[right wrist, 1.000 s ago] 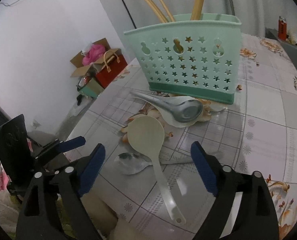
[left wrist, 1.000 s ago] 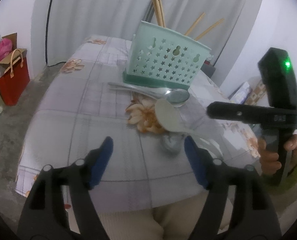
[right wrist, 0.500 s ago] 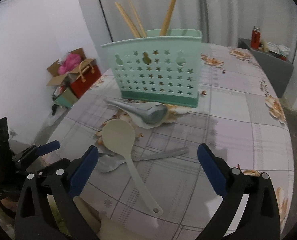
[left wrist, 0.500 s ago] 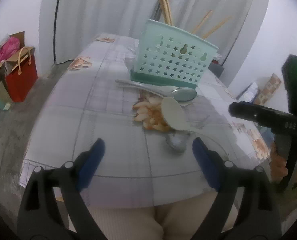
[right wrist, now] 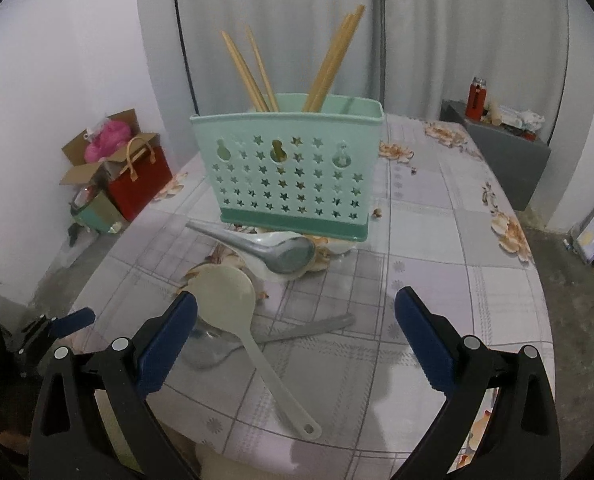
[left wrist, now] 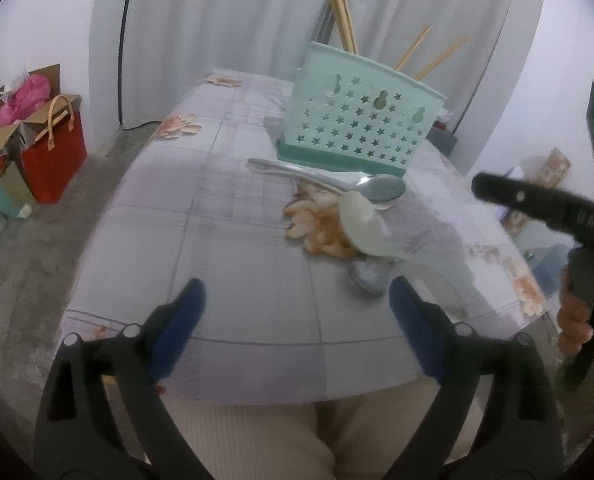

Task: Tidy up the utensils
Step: 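Move both open tools back toward the spoons beside the basket, then lower the left tool toward the metal spoon on the table, then grasp the metal spoon with the left tool while the right tool reaches toward the white rice paddle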

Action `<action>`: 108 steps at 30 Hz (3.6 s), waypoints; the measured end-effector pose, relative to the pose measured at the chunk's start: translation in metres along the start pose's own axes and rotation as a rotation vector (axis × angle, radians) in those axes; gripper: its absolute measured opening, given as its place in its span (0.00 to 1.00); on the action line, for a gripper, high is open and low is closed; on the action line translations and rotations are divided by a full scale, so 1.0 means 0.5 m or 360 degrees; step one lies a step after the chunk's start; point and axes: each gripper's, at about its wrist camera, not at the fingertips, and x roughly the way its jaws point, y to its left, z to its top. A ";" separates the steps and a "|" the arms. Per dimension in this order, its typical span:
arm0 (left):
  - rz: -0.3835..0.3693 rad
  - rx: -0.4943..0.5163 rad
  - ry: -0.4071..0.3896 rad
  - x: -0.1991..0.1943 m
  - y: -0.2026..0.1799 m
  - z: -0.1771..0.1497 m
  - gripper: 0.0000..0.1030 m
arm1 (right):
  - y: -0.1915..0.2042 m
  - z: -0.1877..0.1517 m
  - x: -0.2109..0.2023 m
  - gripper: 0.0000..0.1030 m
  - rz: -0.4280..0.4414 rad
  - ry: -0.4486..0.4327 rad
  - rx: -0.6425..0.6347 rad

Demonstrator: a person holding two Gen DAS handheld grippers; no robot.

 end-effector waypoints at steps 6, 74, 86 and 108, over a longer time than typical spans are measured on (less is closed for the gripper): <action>0.0024 -0.0029 -0.0050 -0.005 0.011 0.003 0.87 | 0.036 0.013 0.002 0.94 -0.0125 -0.0008 -0.0027; -0.0332 -0.0069 0.0274 0.099 -0.070 -0.003 0.50 | -0.064 -0.043 0.025 0.94 0.0355 -0.0285 0.0037; -0.0153 -0.0106 0.0276 0.128 -0.075 0.013 0.15 | -0.061 -0.050 -0.027 0.94 0.0313 -0.0347 0.0007; -0.0022 -0.0117 0.0195 0.063 0.037 0.008 0.05 | 0.021 0.005 0.085 0.87 0.0500 0.0159 -0.0180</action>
